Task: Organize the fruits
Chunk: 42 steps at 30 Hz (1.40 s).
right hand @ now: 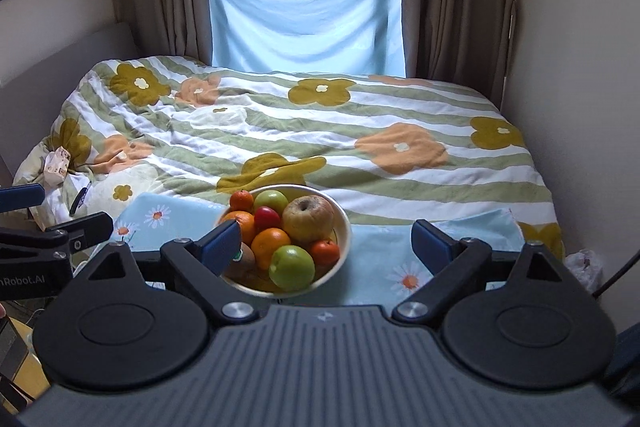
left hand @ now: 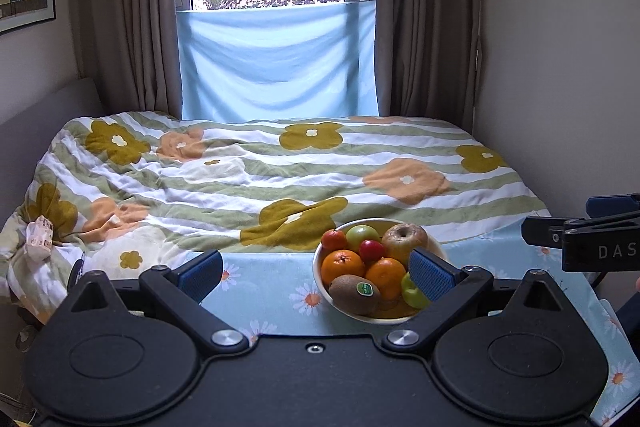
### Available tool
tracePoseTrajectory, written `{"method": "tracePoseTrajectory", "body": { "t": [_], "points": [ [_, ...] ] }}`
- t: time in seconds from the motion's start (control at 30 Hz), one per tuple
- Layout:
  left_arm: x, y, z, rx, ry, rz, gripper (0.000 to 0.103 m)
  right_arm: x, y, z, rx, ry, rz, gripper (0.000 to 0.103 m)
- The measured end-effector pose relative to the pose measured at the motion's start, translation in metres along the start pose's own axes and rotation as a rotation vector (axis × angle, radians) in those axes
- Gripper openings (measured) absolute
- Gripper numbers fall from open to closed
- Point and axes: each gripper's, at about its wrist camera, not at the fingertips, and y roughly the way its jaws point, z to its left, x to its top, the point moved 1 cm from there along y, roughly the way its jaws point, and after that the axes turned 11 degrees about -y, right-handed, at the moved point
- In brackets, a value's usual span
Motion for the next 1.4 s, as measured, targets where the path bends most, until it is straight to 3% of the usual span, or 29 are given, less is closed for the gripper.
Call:
{"method": "tracePoseTrajectory", "body": {
  "t": [0.27, 0.5, 1.4],
  "points": [
    [-0.035, -0.041, -0.007, 0.019, -0.005, 0.005, 0.103, -0.047, -0.053, -0.007, -0.079, 0.004, 0.007, 0.103],
    [-0.057, -0.06, -0.013, 0.028, -0.02, 0.011, 0.103, -0.075, -0.072, -0.011, -0.09, 0.033, 0.041, 0.103],
    [-0.059, -0.063, -0.023, 0.023, 0.004, -0.003, 0.103, -0.085, -0.071, -0.023, -0.091, 0.091, 0.084, 0.103]
  ]
}}
